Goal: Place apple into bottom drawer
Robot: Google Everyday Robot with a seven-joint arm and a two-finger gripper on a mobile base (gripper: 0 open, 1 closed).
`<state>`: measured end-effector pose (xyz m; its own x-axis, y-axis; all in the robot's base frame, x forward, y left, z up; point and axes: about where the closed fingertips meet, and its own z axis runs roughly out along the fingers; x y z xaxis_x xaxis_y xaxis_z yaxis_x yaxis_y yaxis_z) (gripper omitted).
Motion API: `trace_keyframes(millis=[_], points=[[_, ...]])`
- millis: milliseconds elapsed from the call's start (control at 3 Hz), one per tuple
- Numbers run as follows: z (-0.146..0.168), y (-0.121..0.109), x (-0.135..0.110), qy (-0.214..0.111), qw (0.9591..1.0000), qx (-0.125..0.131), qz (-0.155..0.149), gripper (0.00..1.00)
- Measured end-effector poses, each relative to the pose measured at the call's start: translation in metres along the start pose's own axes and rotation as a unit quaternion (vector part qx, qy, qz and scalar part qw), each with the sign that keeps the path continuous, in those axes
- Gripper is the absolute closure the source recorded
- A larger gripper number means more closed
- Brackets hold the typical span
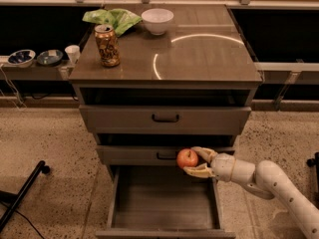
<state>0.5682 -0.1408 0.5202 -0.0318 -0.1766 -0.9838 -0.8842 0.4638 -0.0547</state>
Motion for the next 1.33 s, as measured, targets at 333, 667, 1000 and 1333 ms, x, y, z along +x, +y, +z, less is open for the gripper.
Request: trace_keyframes(millis=[333, 667, 1000, 1333], points=[[0.001, 0.0, 0.0, 0.0, 1.0, 0.001, 0.0, 1.0], [0.001, -0.002, 0.051, 0.052, 0.9983, -0.018, -0.018, 1.0], [0.002, -0.003, 0.12, 0.126, 0.9887, -0.066, -0.047, 1.0], [-0.002, -0.001, 0.181, 0.16, 0.979, -0.117, -0.049, 1.0]])
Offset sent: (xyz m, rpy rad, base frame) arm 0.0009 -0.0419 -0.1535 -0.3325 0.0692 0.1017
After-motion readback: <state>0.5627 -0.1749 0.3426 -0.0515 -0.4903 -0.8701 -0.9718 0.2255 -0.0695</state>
